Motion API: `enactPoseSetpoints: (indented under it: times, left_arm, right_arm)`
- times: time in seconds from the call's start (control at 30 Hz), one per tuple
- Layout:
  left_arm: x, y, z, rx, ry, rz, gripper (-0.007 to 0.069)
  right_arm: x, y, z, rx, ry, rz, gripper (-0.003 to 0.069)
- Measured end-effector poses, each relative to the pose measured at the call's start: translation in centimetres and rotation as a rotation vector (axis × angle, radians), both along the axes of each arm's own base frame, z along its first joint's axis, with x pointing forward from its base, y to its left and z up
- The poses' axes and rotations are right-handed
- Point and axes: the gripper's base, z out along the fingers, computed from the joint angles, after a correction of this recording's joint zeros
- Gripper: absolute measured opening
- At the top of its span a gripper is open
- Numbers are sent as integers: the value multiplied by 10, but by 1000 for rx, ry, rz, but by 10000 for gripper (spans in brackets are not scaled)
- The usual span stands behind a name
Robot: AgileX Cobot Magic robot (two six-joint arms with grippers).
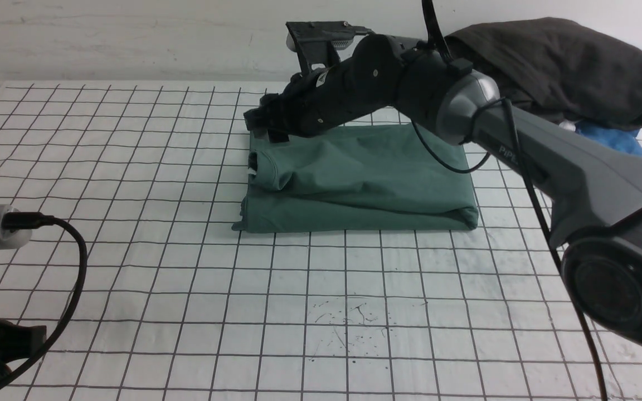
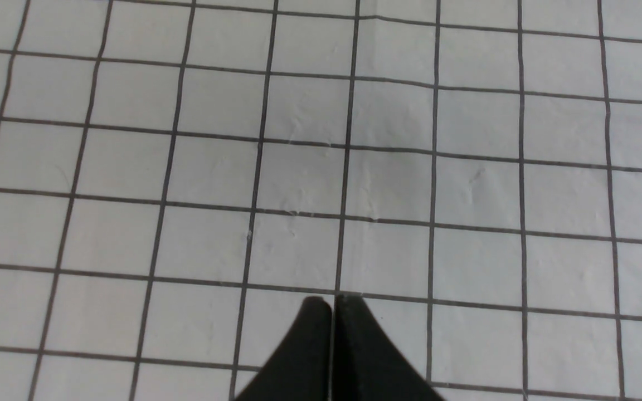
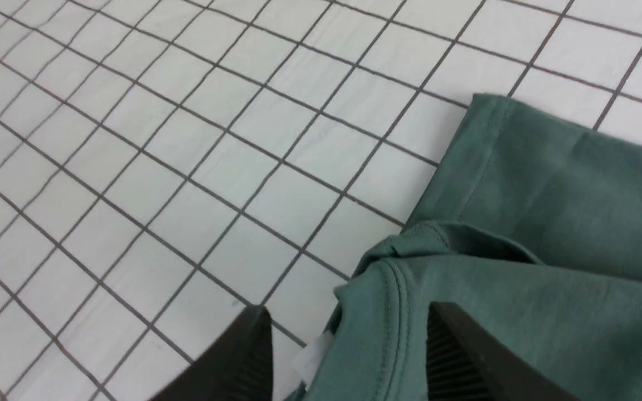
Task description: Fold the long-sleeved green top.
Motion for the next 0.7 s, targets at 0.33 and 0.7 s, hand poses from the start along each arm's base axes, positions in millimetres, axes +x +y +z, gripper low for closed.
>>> enactPoseSetpoints:
  times: [0.33,0.7]
  left_arm:
    - [-16,-7,18,-19,-129,-90,-7]
    - [-101,-12,29,135,-731,-246,-7]
  right_arm:
    - [-6,18,-45,-36,99,40,134]
    - [-61,-13,120,-116,-199,199,-11]
